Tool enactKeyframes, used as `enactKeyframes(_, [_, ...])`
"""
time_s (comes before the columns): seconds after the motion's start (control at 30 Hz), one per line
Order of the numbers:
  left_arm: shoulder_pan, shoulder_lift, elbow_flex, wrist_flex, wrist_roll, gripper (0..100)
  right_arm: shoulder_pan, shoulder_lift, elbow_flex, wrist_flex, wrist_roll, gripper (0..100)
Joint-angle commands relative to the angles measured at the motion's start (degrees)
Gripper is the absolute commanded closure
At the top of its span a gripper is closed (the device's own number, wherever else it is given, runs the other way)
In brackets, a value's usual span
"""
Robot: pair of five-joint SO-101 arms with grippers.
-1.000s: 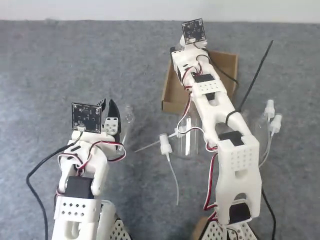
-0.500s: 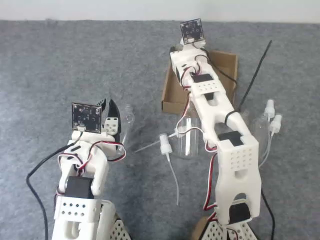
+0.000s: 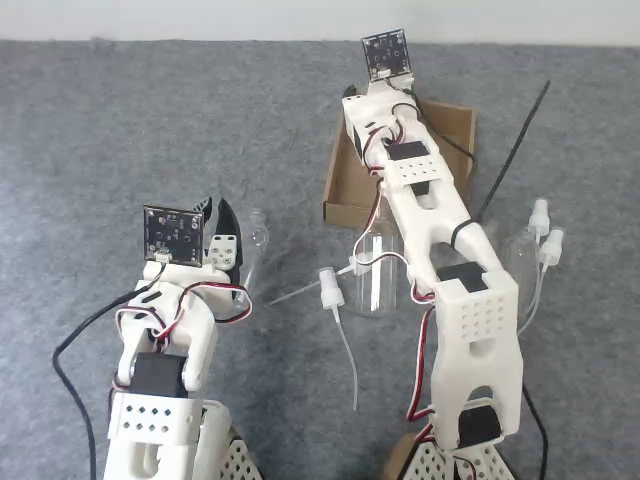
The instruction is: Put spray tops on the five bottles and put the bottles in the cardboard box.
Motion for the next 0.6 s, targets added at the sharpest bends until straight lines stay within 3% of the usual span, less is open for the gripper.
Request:
enactKeyframes(0.0, [-0.1,0.4,-0.6,-1.6,-0.2,96,0.0,-1.5,-3.9,0.6,-0.1,74.9])
enactKeyframes(0.57, [-0.1,0.4,-0.6,-1.6,-0.2,96,0.0,-12.5,-4.1,4.7,0.0,74.9])
